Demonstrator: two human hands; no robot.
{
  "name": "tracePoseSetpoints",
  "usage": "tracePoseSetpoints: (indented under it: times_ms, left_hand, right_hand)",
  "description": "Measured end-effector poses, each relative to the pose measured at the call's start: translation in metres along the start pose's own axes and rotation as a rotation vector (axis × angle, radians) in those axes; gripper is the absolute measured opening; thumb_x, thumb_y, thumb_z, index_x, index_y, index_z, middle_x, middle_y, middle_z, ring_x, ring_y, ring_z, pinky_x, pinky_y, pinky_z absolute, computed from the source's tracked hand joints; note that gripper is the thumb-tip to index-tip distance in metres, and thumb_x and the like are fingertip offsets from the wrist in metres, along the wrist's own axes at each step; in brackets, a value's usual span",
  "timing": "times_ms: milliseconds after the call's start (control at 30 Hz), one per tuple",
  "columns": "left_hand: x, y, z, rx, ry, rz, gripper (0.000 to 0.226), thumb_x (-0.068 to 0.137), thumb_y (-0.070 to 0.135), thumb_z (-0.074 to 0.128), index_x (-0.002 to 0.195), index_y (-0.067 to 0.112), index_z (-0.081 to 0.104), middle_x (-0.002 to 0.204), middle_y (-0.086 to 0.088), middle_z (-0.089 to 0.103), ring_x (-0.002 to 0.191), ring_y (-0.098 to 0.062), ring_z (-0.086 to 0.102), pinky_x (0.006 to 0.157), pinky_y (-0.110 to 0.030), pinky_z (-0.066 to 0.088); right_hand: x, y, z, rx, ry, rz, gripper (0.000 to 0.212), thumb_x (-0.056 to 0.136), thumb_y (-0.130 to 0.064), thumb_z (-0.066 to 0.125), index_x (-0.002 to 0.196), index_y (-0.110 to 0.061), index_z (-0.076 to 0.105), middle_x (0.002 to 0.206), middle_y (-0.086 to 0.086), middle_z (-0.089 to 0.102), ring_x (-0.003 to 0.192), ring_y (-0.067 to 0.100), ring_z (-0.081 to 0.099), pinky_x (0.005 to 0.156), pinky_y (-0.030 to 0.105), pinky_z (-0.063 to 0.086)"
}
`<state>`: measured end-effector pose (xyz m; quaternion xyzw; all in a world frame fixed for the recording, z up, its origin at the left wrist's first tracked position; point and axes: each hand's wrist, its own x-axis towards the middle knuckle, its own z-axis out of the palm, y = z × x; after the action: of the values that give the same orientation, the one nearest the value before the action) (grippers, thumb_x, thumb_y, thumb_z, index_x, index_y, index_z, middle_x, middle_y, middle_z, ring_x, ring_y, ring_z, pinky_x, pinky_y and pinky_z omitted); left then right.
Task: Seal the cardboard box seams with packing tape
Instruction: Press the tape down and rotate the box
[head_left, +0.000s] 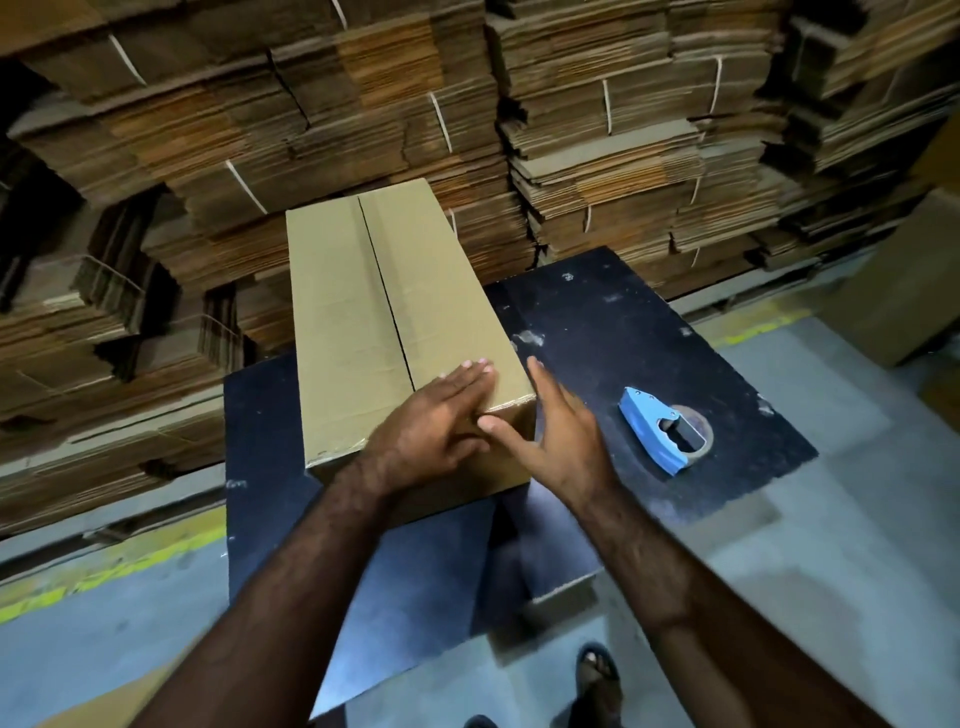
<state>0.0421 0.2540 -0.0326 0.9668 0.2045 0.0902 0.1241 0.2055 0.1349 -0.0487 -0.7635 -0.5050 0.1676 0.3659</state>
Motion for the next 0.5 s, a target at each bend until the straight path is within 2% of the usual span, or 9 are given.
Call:
tracePoseSetpoints:
  times_ms: [67,167,233,300,367,433,500]
  left_hand:
    - [-0.012,-0.006,0.001,0.021,0.082,-0.032,0.076,0.088,0.056,0.054,0.146,0.007,0.047,0.155,-0.010,0.041,0.144,-0.026,0.038,0.114,-0.047,0.038]
    - [-0.017,-0.003,0.006,0.031,0.172,-0.052,0.067,0.095,0.057,0.041,0.139,0.009,0.056,0.149,-0.009,0.050,0.138,-0.025,0.047,0.111,-0.047,0.042]
    - [-0.017,-0.004,0.008,0.052,0.169,-0.041,0.065,0.098,0.055,0.034,0.138,0.010,0.057,0.147,-0.009,0.052,0.136,-0.025,0.049,0.110,-0.046,0.043]
    - [-0.015,-0.006,0.008,0.052,0.151,-0.050,0.061,0.098,0.050,0.035,0.140,0.011,0.056,0.147,-0.008,0.051,0.137,-0.024,0.048,0.112,-0.043,0.041]
    - [-0.014,-0.007,0.007,0.038,0.122,-0.045,0.058,0.098,0.045,0.035,0.141,0.012,0.054,0.149,-0.008,0.050,0.138,-0.024,0.047,0.114,-0.040,0.038]
    - [-0.015,-0.008,0.004,0.017,0.089,-0.042,0.054,0.098,0.038,0.039,0.143,0.012,0.052,0.151,-0.008,0.046,0.140,-0.023,0.043,0.116,-0.039,0.035]
    - [-0.017,-0.009,0.000,-0.009,0.066,-0.031,0.055,0.096,0.035,0.041,0.146,0.014,0.049,0.154,-0.005,0.042,0.143,-0.021,0.038,0.118,-0.038,0.032]
  right_hand:
    - [0.011,-0.006,0.002,-0.134,0.014,-0.071,0.099,0.074,-0.081,0.051,0.149,-0.017,0.040,0.152,0.007,0.043,0.137,0.024,0.043,0.110,0.037,0.039]
    - [0.025,-0.003,-0.003,-0.168,0.011,-0.148,0.082,0.073,-0.067,0.068,0.137,-0.016,0.057,0.139,0.007,0.058,0.124,0.023,0.058,0.105,0.035,0.046]
    - [0.029,0.008,-0.010,-0.136,-0.004,-0.237,0.080,0.071,-0.070,0.063,0.133,-0.018,0.061,0.133,0.005,0.061,0.117,0.019,0.063,0.102,0.031,0.048]
    - [0.034,0.017,-0.017,-0.156,-0.007,-0.329,0.080,0.073,-0.074,0.053,0.131,-0.020,0.063,0.130,0.004,0.063,0.107,0.017,0.068,0.095,0.033,0.053]
    - [0.040,0.023,-0.025,-0.186,-0.072,-0.367,0.074,0.078,-0.071,0.054,0.133,-0.022,0.061,0.130,0.001,0.062,0.101,0.017,0.070,0.092,0.031,0.054]
    - [0.046,0.022,-0.032,-0.177,-0.159,-0.358,0.065,0.082,-0.060,0.064,0.137,-0.025,0.057,0.133,-0.002,0.059,0.109,0.016,0.067,0.096,0.025,0.049]
    - [0.048,0.025,-0.040,-0.207,-0.238,-0.331,0.060,0.088,-0.048,0.066,0.142,-0.030,0.050,0.137,-0.004,0.056,0.117,0.018,0.062,0.099,0.029,0.048]
